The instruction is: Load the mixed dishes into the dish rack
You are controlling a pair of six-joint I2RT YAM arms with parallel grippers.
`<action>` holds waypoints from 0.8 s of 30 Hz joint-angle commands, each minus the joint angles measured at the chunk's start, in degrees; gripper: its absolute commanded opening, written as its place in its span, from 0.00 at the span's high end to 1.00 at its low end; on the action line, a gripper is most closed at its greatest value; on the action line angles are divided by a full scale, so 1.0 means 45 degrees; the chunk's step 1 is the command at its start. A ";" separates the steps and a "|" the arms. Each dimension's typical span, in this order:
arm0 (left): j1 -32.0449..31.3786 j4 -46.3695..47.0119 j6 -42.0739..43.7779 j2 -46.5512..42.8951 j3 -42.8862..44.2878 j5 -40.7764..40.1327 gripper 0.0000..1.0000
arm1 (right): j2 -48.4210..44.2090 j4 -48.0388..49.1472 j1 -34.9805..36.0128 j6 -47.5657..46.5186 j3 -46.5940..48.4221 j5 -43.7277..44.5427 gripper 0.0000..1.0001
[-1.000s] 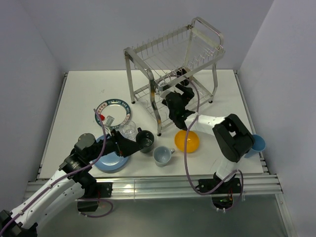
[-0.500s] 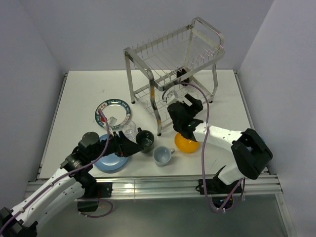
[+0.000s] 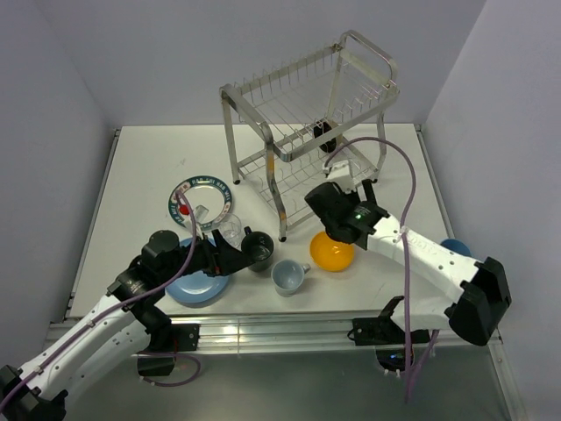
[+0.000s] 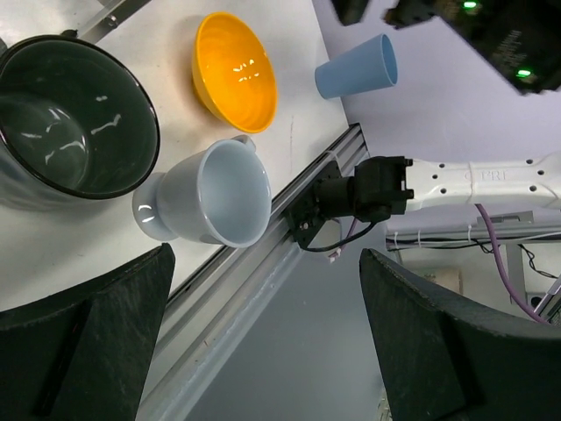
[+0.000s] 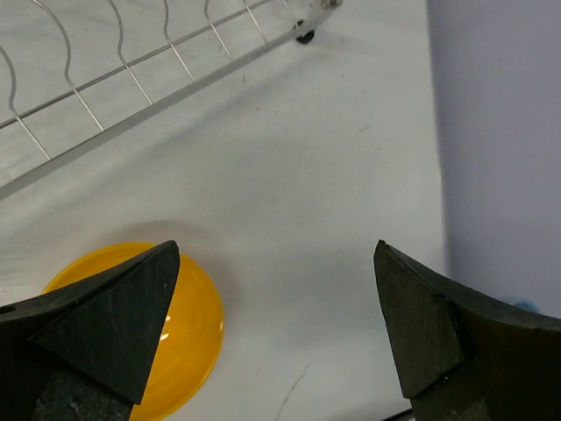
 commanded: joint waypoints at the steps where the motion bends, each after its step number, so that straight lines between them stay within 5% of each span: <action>1: -0.0032 0.0118 0.0204 0.0099 0.0550 -0.0068 0.07 | -0.0722 -0.4759 -0.0014 0.6130 0.1180 -0.1163 0.01; 6: -0.0032 0.0157 0.0184 0.0294 0.0686 -0.0048 0.08 | -0.1560 -0.5961 -0.0170 1.0100 0.0601 -0.3389 0.00; 13: -0.0032 0.0060 0.0145 0.0080 0.0550 -0.0107 0.08 | -0.4996 -0.3633 -0.1790 1.0633 -0.2702 -0.6010 0.01; 18: -0.0032 0.0312 0.0028 0.0079 0.0472 -0.0010 0.08 | -0.4690 -0.3519 -0.2337 1.0206 -0.3446 -0.5794 0.15; 24: -0.0032 0.0529 -0.0090 0.0060 0.0354 0.0147 0.08 | -0.3751 -0.1761 -0.2378 1.0203 -0.4207 -0.7161 0.17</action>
